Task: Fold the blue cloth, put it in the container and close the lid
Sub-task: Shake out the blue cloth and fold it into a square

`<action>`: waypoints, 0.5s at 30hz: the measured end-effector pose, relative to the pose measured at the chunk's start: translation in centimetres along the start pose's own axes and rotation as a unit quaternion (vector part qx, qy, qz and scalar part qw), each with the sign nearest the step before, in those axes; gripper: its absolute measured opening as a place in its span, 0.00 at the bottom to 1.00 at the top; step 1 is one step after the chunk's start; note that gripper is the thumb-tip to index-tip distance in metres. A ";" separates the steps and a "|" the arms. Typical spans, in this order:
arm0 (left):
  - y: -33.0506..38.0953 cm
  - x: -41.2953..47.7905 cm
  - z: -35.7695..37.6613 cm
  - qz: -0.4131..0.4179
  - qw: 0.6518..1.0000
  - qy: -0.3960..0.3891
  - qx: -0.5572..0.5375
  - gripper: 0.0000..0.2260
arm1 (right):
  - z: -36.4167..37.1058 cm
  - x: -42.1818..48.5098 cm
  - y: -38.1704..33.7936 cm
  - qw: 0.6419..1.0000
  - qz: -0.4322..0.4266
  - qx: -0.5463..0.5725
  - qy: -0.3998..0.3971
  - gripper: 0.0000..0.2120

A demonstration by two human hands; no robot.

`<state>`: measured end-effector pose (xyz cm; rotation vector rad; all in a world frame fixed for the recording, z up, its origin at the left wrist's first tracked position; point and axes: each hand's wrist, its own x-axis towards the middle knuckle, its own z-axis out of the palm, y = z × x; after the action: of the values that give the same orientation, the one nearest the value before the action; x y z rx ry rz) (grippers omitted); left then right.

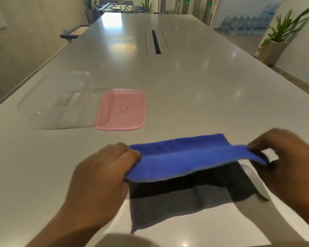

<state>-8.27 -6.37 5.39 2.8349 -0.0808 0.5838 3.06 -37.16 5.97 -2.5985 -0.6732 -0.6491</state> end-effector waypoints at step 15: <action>-1.5 -3.1 3.7 0.109 0.953 -0.261 -0.113 0.14 | 3.4 -3.7 5.3 0.985 0.064 -0.029 -0.161 0.28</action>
<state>-9.60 -5.87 0.54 2.6886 -0.5241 -0.1462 4.12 -41.28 -0.02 -2.8024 -0.5797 -0.2136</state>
